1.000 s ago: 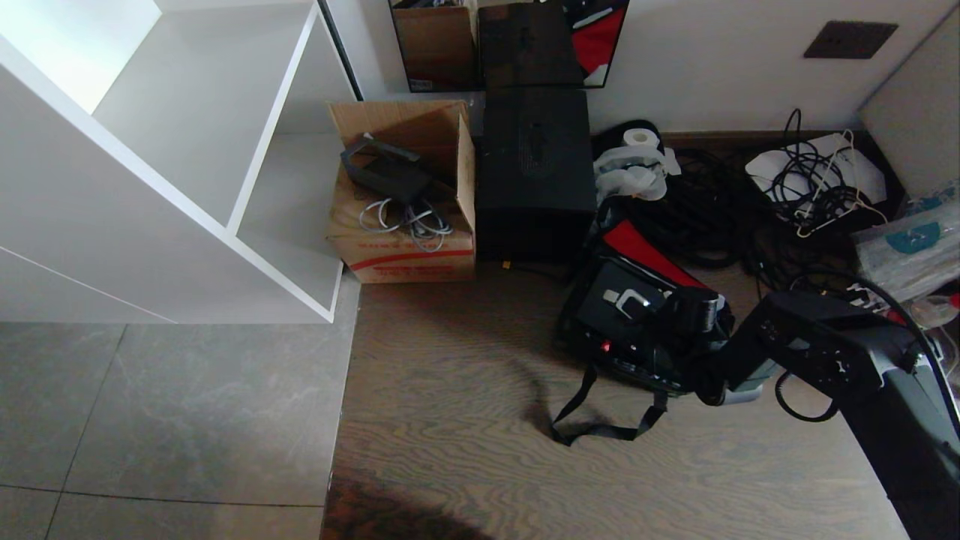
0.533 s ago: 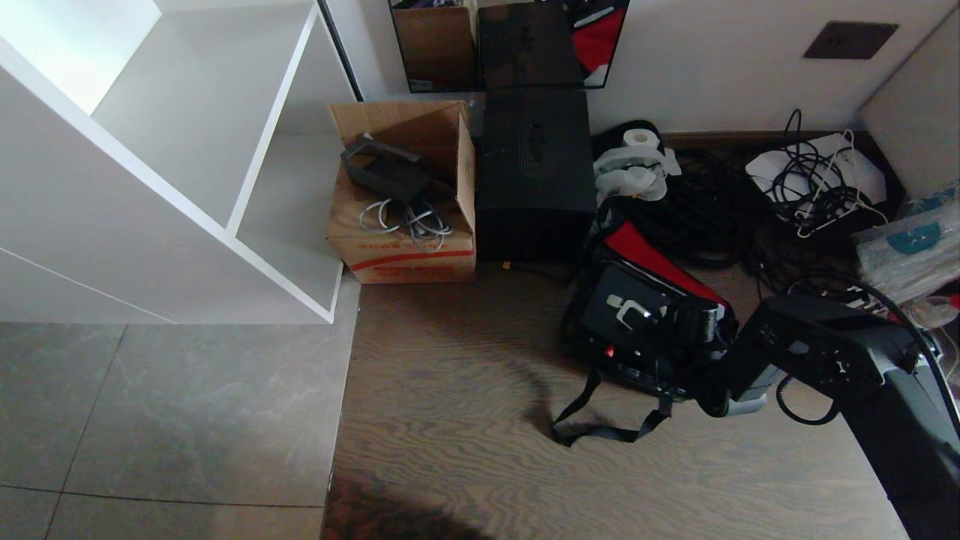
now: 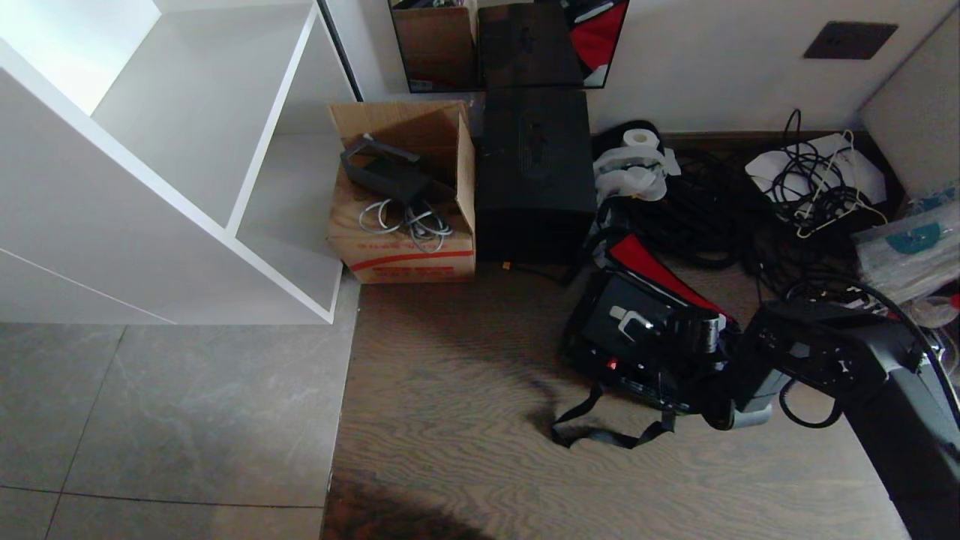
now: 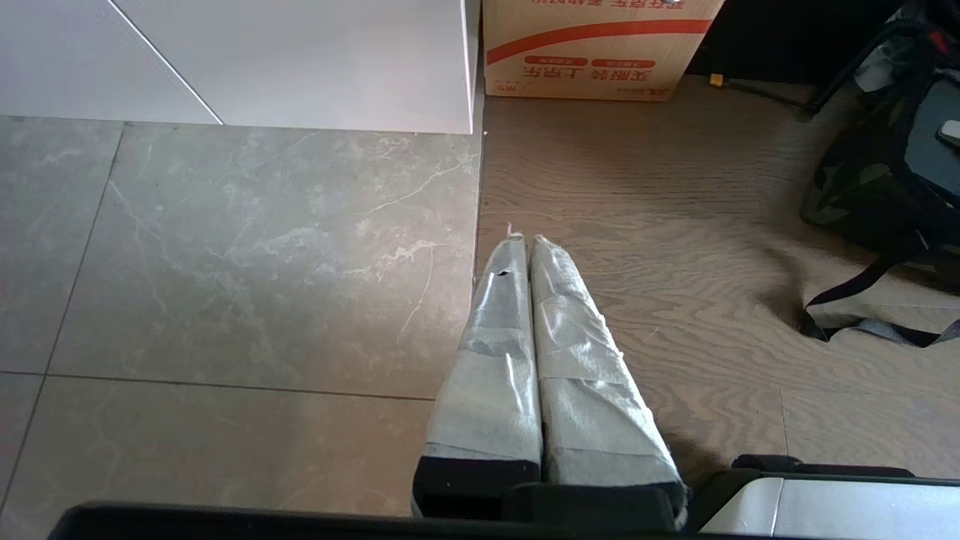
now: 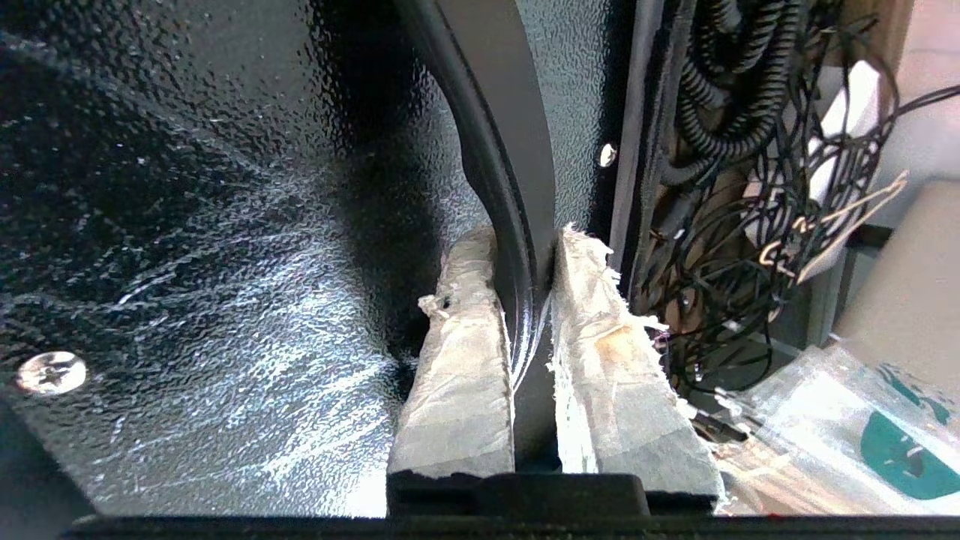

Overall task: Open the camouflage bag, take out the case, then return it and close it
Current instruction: Grip the handle, then lift the black box

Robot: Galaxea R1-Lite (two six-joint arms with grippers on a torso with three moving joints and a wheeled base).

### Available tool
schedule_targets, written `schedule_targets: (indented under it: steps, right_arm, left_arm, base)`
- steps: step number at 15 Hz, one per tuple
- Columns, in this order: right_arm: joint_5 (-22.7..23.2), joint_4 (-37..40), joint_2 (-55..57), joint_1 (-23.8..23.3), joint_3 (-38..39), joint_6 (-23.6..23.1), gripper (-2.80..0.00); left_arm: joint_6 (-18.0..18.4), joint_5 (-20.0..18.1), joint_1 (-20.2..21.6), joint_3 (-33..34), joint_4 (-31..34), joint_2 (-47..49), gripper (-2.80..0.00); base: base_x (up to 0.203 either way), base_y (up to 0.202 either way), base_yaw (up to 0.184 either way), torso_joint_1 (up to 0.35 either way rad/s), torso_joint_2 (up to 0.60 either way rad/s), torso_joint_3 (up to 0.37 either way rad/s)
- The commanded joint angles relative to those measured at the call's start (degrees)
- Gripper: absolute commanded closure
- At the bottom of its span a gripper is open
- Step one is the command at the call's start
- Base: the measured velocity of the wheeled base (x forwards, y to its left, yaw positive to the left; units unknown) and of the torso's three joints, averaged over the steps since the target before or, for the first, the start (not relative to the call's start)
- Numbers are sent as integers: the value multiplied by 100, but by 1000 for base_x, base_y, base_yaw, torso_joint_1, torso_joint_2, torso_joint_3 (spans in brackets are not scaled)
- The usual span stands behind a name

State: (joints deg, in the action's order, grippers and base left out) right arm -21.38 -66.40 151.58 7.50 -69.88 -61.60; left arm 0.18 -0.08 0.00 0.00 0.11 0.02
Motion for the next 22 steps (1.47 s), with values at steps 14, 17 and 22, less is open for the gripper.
schedule_targets:
  steps: [14, 17, 22]
  right_arm:
    - [-624, -367, 195, 41, -10, -246, -280]
    - [-1108, -471, 238, 58, -257, -213, -280]
    - [-1672, -396, 362, 1, -830, -255, -280]
  left_arm:
    - [0, -1, 0, 0, 1, -2, 0]
    - [0, -1, 0, 0, 2, -2, 0]
    - [0, -1, 0, 0, 0, -2, 0]
  base:
    - [0, 0, 0, 0, 0, 0]
    - [0, 0, 0, 0, 0, 0]
    - [0, 0, 0, 0, 0, 0]
